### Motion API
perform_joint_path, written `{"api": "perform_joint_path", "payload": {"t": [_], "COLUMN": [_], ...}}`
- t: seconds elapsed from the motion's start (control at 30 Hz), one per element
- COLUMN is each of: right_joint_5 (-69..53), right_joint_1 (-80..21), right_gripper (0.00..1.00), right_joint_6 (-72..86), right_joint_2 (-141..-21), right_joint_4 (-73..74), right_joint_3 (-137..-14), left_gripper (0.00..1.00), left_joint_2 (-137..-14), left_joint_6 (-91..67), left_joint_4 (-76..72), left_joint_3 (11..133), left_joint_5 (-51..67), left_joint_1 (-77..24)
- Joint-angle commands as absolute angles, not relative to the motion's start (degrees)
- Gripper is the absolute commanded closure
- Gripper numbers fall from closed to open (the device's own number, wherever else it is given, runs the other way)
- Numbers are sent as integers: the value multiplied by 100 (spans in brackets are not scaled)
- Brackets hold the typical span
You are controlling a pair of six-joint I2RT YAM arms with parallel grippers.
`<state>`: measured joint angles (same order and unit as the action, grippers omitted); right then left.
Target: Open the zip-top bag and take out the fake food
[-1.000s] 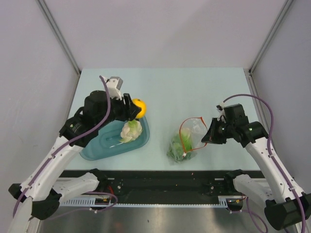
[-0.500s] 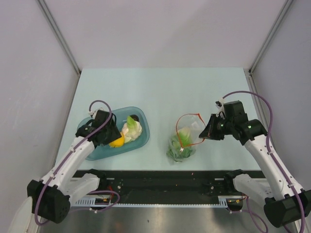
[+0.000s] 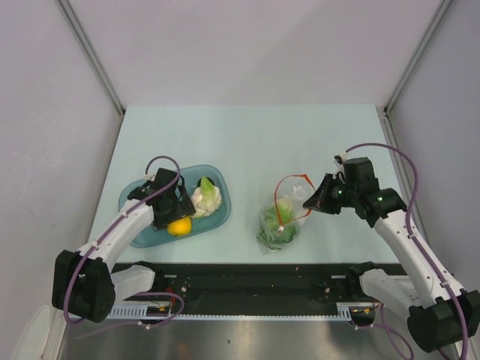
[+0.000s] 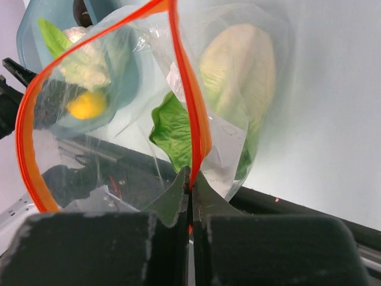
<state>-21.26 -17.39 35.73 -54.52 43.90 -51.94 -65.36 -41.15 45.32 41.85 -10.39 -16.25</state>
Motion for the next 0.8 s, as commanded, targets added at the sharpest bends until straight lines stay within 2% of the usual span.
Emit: {"api": "perform_joint_path", "payload": {"t": [0.0,0.1,0.23,0.33,0.47,0.5,0.6,0.77], "right_joint_5": [-2013,-1925,-1881,-1916,-1942,-1934,-1802,-1775], "right_joint_1": [-1714,-1714,-1723,-1731,-1723,-1723,-1740,-1767], "right_gripper": [100,100,100,100,100,100,100,100], "right_joint_6": [3893,3937,3964,3876,3648,3578,3367,3252], "right_joint_2": [-5283,-5186,-5168,-5369,-5729,-5800,-6020,-6126], "right_joint_4": [3920,3946,3981,4078,4244,4323,4587,4869], "right_joint_3": [-4957,-4869,-4869,-5053,-5526,-5633,-6010,-6372], "left_gripper": [0,1,21,26,28,28,32,32], "left_joint_2": [-6504,-6609,-6443,-6188,-5977,-5977,-6072,-6512], "left_joint_6": [-4034,-3912,-3315,-3199,-3392,-3375,-2858,-1873], "left_joint_4": [4341,4640,4597,4300,3929,3885,3517,3067], "left_joint_3": [4578,5044,5658,5757,6020,6142,6722,7619], "left_joint_5": [-782,-905,-852,-809,-791,-939,-1072,-607], "left_joint_1": [-1582,-1591,-1800,-2214,-3109,-3607,-4644,-5475]}}
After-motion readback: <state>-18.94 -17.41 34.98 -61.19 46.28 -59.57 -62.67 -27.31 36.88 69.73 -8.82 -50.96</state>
